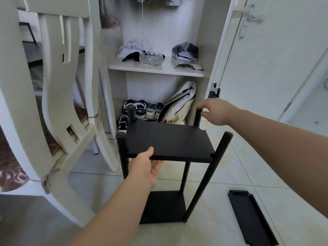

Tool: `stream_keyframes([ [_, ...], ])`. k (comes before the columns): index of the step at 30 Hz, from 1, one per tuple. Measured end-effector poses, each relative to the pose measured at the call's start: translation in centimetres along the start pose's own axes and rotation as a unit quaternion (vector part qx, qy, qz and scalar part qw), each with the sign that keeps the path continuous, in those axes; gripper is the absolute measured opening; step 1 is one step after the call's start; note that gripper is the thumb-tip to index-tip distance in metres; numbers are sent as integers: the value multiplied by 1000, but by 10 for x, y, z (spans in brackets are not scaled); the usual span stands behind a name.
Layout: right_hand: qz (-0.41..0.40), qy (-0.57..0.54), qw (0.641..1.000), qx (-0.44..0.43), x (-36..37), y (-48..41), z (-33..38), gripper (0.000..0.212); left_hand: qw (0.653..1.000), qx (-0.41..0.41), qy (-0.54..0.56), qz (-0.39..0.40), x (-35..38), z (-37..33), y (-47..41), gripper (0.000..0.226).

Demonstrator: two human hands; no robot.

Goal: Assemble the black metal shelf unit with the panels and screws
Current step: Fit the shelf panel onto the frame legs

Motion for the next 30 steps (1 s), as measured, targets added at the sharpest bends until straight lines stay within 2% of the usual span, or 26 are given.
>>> stream_keyframes([
  [5, 39, -43, 998, 13, 7, -31, -11, 47, 1000, 6, 11, 4, -1, 1, -1, 25],
  [13, -29, -115, 993, 30, 11, -35, -19, 28, 1000, 1, 16, 14, -4, 0, 0, 29],
  [19, -29, -111, 992, 54, 13, -22, -25, 28, 1000, -2, 21, 20, 1, 2, 7, 26],
  [30, -50, -233, 968, 80, 22, 18, -22, 38, 999, -18, 4, 35, 5, 0, 5, 22],
])
Point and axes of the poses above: each hand's wrist, its own y-axis away from the middle knuckle, its own x-axis out of the palm, z = x × y, the point moved 1 cm from there along -y, towards the middle knuckle, and after that the axes turned 7 degrees about z, right-handed, at the moved point
